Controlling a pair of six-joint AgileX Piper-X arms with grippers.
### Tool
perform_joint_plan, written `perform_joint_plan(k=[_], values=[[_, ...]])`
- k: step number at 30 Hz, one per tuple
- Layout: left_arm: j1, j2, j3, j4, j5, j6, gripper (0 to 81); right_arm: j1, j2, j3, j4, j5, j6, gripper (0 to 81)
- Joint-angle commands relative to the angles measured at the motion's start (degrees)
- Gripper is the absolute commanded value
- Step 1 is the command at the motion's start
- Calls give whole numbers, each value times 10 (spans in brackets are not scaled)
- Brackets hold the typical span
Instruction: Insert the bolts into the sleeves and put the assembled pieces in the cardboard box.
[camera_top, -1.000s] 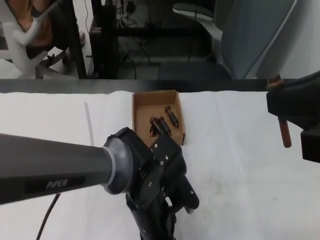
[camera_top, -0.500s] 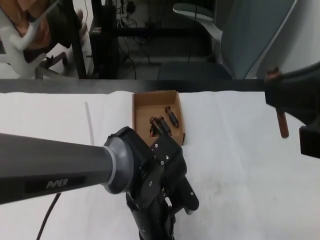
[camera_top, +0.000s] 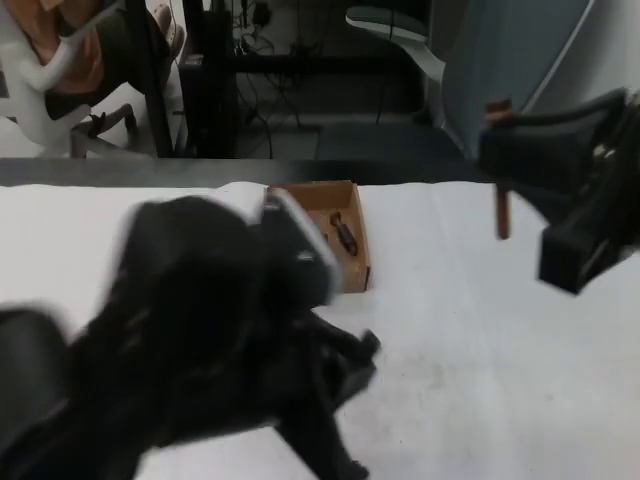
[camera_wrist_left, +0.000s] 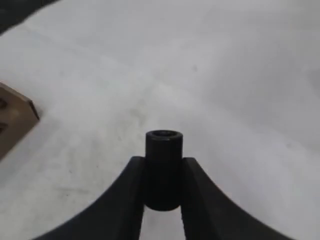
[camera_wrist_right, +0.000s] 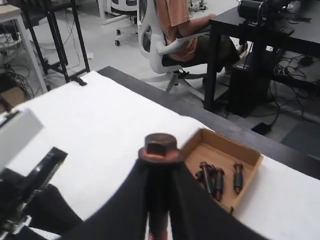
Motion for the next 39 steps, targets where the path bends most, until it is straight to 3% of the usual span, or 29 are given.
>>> perform_joint_plan(k=[1, 4, 8, 17, 39], values=[[0, -85, 54, -75, -26, -53, 18, 8, 5, 41, -115, -6, 22, 6], [0, -171, 115, -175, -83, -126, 18, 25, 20, 68, -194, -6, 23, 6], [-1, -235, 172, -256, -148, -148, 18, 60, 75, 71, -262, -6, 23, 6], [-1, -234, 206, -270, -149, -163, 18, 124, 236, 57, -499, 3, 80, 6], [0, -234, 206, -254, -149, -130, 18, 177, 269, 8, -421, -15, 82, 6]])
